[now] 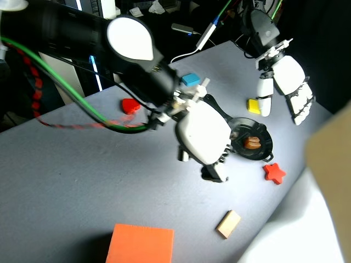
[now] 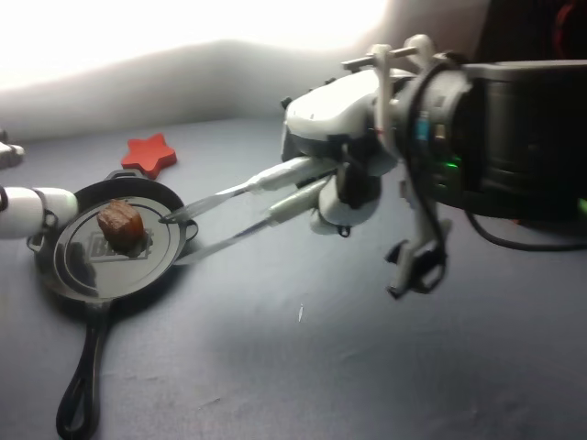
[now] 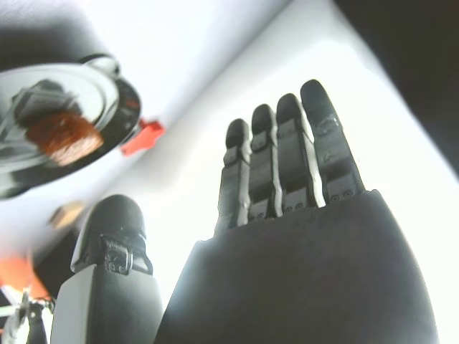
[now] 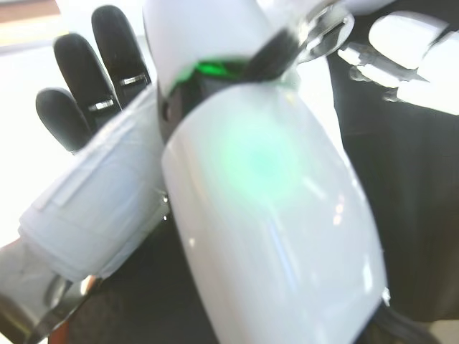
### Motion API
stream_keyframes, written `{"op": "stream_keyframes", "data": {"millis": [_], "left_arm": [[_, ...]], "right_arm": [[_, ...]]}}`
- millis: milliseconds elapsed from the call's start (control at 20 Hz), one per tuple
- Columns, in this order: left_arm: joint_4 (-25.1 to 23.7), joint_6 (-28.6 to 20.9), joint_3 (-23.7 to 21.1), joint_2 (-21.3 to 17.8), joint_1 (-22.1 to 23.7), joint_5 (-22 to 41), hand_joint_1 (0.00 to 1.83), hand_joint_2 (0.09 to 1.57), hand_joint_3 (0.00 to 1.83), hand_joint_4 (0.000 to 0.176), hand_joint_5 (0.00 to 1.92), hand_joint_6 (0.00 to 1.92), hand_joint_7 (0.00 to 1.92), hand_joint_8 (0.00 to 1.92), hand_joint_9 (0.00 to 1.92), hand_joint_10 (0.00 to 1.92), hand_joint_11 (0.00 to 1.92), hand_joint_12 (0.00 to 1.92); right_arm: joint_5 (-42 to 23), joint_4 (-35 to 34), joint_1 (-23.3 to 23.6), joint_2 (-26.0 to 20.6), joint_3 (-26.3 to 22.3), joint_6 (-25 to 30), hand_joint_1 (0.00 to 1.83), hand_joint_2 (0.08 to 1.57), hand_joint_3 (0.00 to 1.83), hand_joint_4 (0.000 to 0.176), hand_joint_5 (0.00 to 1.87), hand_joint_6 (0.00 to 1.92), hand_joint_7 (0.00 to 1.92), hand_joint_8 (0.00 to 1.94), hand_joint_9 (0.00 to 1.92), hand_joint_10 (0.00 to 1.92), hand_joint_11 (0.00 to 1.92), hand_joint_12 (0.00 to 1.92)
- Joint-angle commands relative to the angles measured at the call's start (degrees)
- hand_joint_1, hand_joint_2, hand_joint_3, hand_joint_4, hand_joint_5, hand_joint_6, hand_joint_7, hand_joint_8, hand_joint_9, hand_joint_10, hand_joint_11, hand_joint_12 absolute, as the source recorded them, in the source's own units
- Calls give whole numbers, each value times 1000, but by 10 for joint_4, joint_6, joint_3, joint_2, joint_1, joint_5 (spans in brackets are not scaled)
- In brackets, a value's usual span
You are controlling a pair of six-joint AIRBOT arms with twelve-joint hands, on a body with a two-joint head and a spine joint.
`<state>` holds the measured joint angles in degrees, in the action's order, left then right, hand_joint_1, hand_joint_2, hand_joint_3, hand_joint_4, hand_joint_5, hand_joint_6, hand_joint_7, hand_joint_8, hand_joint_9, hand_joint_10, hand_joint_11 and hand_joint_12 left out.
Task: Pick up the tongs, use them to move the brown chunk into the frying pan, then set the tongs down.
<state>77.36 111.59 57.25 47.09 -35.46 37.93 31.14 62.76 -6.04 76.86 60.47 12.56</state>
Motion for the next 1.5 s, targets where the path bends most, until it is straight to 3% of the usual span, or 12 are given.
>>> {"op": "stream_keyframes", "data": {"millis": [0, 250, 400, 450, 500, 600, 650, 750, 850, 1300, 1400, 1450], "left_arm": [[-24, 2, 1, -3, 6, 41, 0, 1218, 0, 0, 185, 6, 186, 4, 162, 5, 0, 528], [-38, -8, -21, 2, 9, 46, 0, 1230, 1, 0, 172, 1, 182, 2, 156, 2, 0, 524], [-51, -20, -31, 14, 15, 51, 0, 1234, 2, 0, 173, 4, 173, 0, 143, 1, 0, 477], [-51, -20, -34, 17, 18, 51, 0, 1234, 2, 0, 170, 2, 174, 1, 143, 1, 0, 471], [-52, -20, -38, 20, 23, 51, 0, 1234, 1, 0, 175, 4, 180, 2, 150, 3, 0, 501], [-52, -20, -43, 27, 29, 52, 0, 1232, 0, 0, 189, 7, 193, 5, 164, 7, 0, 541], [-52, -20, -47, 32, 34, 53, 2, 1232, 0, 0, 182, 3, 185, 1, 154, 2, 0, 491], [-52, -20, -51, 35, 37, 54, 0, 1234, 1, 0, 195, 6, 187, 2, 158, 3, 0, 505], [-52, -20, -57, 37, 39, 54, 0, 1239, 2, 0, 189, 3, 185, 3, 154, 4, 0, 489], [-52, -20, -59, 37, 39, 54, 0, 1238, 1, 0, 173, 0, 176, 1, 148, 1, 0, 487], [-52, -20, -62, 36, 39, 53, 0, 1237, 0, 0, 185, 5, 193, 5, 166, 7, 0, 528], [-52, -20, -65, 36, 40, 53, 0, 1238, 1, 0, 185, 4, 194, 5, 167, 7, 0, 535]], "right_arm": [[-33, 25, -2, -9, -8, -4, 1081, 1249, 2, 0, 720, 1361, 992, 29, 705, 657, 317, 1528], [-131, 98, -52, -64, -46, 1, 1088, 1238, 0, 0, 740, 1332, 1002, 27, 712, 651, 315, 1527], [-143, 172, -78, -72, -42, 64, 1083, 1244, 1, 0, 727, 1352, 991, 18, 691, 647, 283, 1540], [-152, 194, -85, -73, -41, 92, 1074, 1195, 0, 0, 624, 857, 974, 9, 680, 635, 261, 1539], [-163, 209, -92, -74, -40, 112, 1059, 1189, 0, 0, 635, 605, 945, 3, 652, 616, 227, 1541], [-164, 211, -100, -73, -40, 121, 1048, 1181, 0, 0, 656, 471, 920, 0, 627, 599, 198, 1544], [-163, 229, -106, -72, -38, 138, 986, 1191, 1, 0, 606, 371, 827, 0, 521, 589, 65, 1581], [-154, 309, -117, -69, -37, 203, 906, 1193, 2, 0, 541, 363, 764, 0, 463, 578, 17, 1594], [-152, 340, -130, -66, -32, 232, 653, 1204, 0, 0, 261, 341, 523, 0, 258, 540, 0, 1376], [-147, 340, -165, -72, -27, 238, 423, 1145, 0, 0, 26, 47, 98, 1, 56, 145, 0, 523], [-147, 340, -167, -82, -36, 242, 405, 1131, 0, 0, 15, 38, 88, 1, 53, 137, 0, 498], [-147, 340, -166, -92, -46, 242, 337, 1128, 0, 0, 49, 45, 129, 12, 103, 153, 0, 643]]}}
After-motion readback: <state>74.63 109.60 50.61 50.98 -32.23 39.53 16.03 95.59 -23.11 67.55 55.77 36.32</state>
